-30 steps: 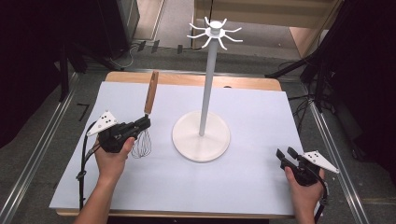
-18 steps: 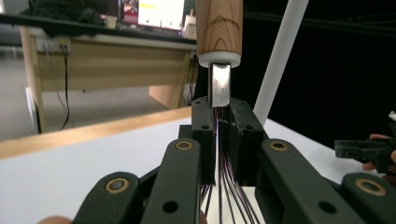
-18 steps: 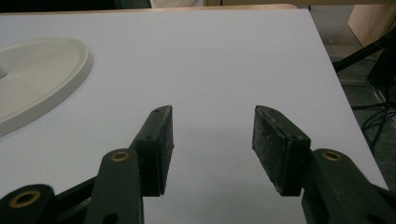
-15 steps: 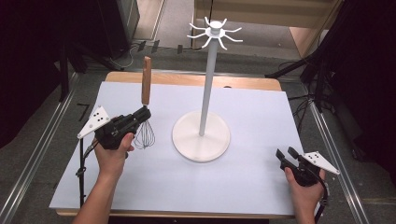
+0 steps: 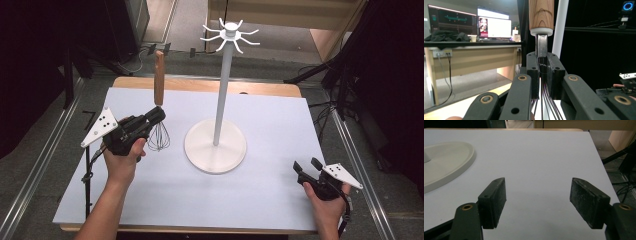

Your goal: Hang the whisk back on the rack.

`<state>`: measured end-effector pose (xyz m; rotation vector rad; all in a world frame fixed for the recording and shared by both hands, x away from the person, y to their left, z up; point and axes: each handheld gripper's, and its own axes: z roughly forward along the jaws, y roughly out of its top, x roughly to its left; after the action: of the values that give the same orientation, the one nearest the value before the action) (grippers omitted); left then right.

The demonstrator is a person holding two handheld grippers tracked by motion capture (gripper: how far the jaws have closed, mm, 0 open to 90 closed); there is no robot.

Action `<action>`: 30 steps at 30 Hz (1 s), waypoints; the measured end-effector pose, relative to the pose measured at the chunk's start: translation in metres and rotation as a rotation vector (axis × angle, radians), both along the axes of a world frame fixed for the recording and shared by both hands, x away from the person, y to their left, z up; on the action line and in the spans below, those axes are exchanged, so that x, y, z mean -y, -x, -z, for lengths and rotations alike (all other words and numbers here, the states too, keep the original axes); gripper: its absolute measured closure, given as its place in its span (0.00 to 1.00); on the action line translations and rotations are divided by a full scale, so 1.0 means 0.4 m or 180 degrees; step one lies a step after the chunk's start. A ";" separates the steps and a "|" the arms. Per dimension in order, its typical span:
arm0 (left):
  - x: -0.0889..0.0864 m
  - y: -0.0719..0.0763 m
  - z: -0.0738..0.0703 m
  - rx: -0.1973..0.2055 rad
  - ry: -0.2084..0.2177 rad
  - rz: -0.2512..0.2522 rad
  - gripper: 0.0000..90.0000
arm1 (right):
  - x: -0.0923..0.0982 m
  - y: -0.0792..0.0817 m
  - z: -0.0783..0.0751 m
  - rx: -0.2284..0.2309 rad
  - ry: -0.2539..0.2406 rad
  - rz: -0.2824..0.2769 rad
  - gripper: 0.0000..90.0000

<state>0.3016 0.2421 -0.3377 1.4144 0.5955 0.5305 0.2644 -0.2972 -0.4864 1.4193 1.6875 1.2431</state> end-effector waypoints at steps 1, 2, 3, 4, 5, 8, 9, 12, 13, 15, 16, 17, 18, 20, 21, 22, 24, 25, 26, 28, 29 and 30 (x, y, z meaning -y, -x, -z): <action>0.000 0.000 0.000 0.0000 0.0000 0.0000 0.93 | 0.000 0.000 0.000 0.0000 0.0000 0.0000 0.33; 0.003 -0.002 -0.004 0.0015 0.0001 0.0011 0.93 | -0.002 0.000 0.000 -0.0011 0.0016 0.0014 0.33; 0.009 -0.005 -0.011 0.0034 0.0017 0.0049 0.93 | -0.002 0.000 0.000 -0.0014 0.0025 0.0010 0.33; 0.009 -0.005 -0.011 0.0034 0.0017 0.0049 0.93 | -0.002 0.000 0.000 -0.0014 0.0025 0.0010 0.33; 0.014 -0.007 -0.016 0.0046 0.0016 0.0064 0.93 | -0.003 0.000 0.000 -0.0017 0.0030 0.0015 0.33; 0.022 -0.010 -0.024 0.0070 0.0017 0.0098 0.93 | -0.005 -0.001 0.000 -0.0011 0.0067 0.0014 0.32; 0.026 -0.012 -0.028 0.0080 0.0024 0.0117 0.93 | -0.006 -0.001 0.000 -0.0015 0.0079 0.0019 0.32; 0.035 -0.015 -0.036 0.0101 0.0018 0.0133 0.93 | -0.008 -0.001 0.000 -0.0028 0.0083 0.0018 0.32; 0.042 -0.018 -0.042 0.0125 0.0031 0.0151 0.93 | -0.008 -0.001 0.000 -0.0026 0.0082 0.0019 0.32; 0.048 -0.020 -0.048 0.0155 0.0006 0.0167 0.93 | -0.008 -0.001 0.000 -0.0025 0.0084 0.0022 0.32; 0.048 -0.020 -0.048 0.0155 0.0006 0.0167 0.93 | -0.008 -0.001 0.000 -0.0024 0.0085 0.0022 0.32; 0.054 -0.023 -0.055 0.0188 -0.0006 0.0191 0.93 | -0.008 -0.001 0.000 -0.0024 0.0082 0.0023 0.32; 0.054 -0.023 -0.055 0.0188 -0.0006 0.0191 0.93 | -0.008 -0.002 0.000 -0.0023 0.0085 0.0020 0.32; 0.061 -0.025 -0.063 0.0219 -0.0006 0.0208 0.93 | -0.008 -0.002 0.000 -0.0023 0.0085 0.0021 0.32; 0.063 -0.027 -0.067 0.0223 0.0002 0.0221 0.93 | -0.008 -0.002 0.000 -0.0024 0.0090 0.0021 0.32; 0.071 -0.031 -0.074 0.0237 0.0014 0.0243 0.93 | -0.008 -0.002 0.000 -0.0028 0.0089 0.0024 0.32; 0.079 -0.035 -0.080 0.0247 0.0010 0.0263 0.93 | -0.008 -0.002 0.000 -0.0028 0.0090 0.0025 0.32; 0.079 -0.035 -0.080 0.0247 0.0010 0.0263 0.93 | -0.008 -0.002 0.000 -0.0025 0.0092 0.0026 0.32; 0.083 -0.038 -0.082 0.0249 -0.0003 0.0271 0.93 | -0.008 -0.002 0.000 -0.0025 0.0092 0.0026 0.32; 0.096 -0.048 -0.084 0.0246 -0.0016 0.0285 0.93 | -0.008 -0.002 0.000 -0.0031 0.0087 0.0027 0.32; 0.096 -0.048 -0.084 0.0246 -0.0016 0.0285 0.93 | -0.008 -0.002 0.000 -0.0032 0.0087 0.0027 0.32; 0.104 -0.056 -0.086 0.0235 -0.0022 0.0305 0.93 | -0.008 -0.002 0.000 -0.0033 0.0088 0.0028 0.33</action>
<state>0.3240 0.2006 -0.3033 1.4162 0.4648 0.5064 0.2652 -0.2941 -0.4864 1.4176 1.6970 1.2051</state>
